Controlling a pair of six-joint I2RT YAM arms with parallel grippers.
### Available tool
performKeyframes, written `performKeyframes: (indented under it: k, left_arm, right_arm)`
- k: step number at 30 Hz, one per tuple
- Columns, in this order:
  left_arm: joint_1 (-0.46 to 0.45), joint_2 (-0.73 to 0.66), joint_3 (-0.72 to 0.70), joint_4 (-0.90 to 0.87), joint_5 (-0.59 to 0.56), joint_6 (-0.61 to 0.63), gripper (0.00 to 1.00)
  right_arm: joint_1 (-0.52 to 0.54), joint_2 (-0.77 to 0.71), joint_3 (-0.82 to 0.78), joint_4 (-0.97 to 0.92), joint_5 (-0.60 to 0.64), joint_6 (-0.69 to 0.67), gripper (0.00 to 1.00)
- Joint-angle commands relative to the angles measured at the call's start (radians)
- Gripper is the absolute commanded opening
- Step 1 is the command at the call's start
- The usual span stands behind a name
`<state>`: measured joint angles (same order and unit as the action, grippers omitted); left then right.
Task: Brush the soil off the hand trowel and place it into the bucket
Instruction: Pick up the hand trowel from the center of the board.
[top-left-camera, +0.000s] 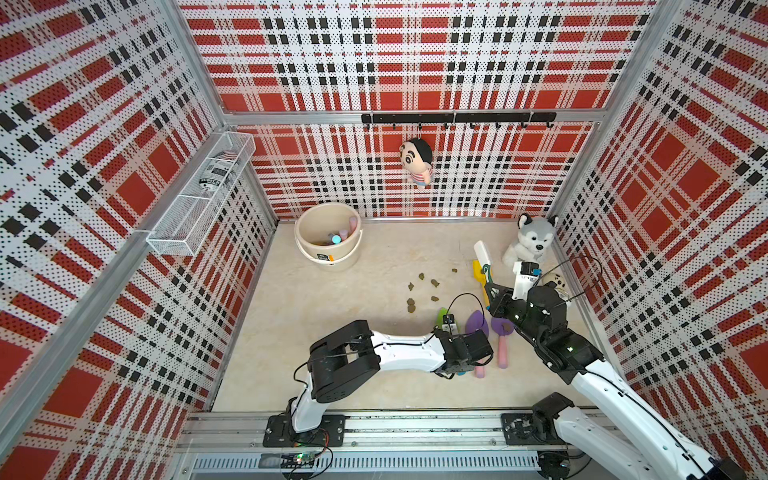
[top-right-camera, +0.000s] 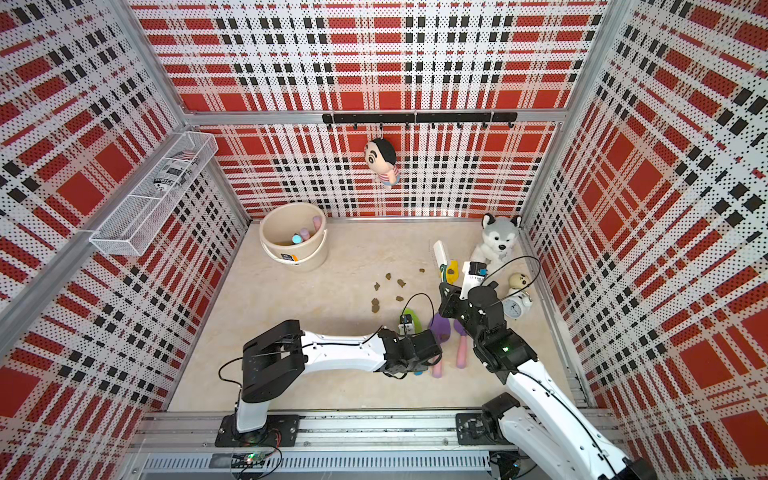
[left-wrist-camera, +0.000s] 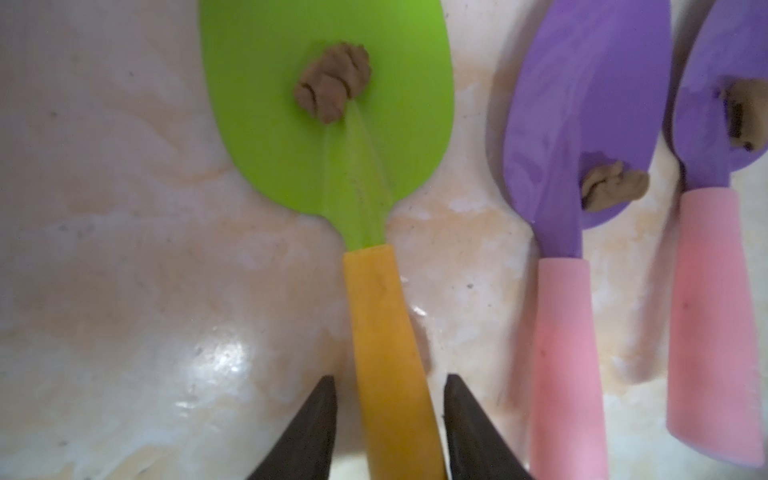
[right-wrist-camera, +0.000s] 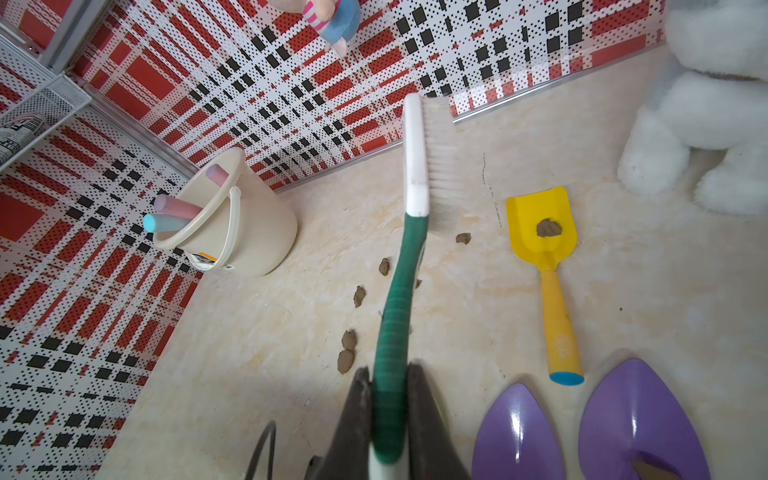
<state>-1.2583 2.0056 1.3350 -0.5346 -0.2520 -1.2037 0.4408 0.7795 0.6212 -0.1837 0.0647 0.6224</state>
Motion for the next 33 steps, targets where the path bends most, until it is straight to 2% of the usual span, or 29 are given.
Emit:
performKeyframes:
  k: [1,7,12,18,25,33]
  left_arm:
    - [0.0,-0.02,-0.017,-0.048,-0.02,0.017,0.41]
    - [0.0,-0.013,-0.018,-0.063,-0.027,0.029,0.26]
    - [0.003,-0.011,-0.012,-0.074,-0.028,0.031,0.2]
    - [0.04,-0.048,-0.03,-0.076,0.005,0.055,0.0]
    - [0.139,-0.195,-0.124,0.039,0.127,0.254,0.0]
    - [0.33,-0.431,-0.276,0.038,0.155,0.448,0.0]
  right_arm:
    - [-0.011,-0.012,0.0,0.012,0.01,-0.007,0.0]
    - [-0.01,-0.005,-0.001,0.019,0.007,-0.006,0.0]
    - [-0.011,-0.005,0.004,0.018,0.006,-0.006,0.0]
    - [-0.01,-0.003,0.006,0.015,0.005,-0.006,0.0]
    - [-0.01,0.007,0.005,0.021,-0.02,-0.003,0.0]
    - [-0.01,0.01,0.005,0.029,-0.047,-0.005,0.0]
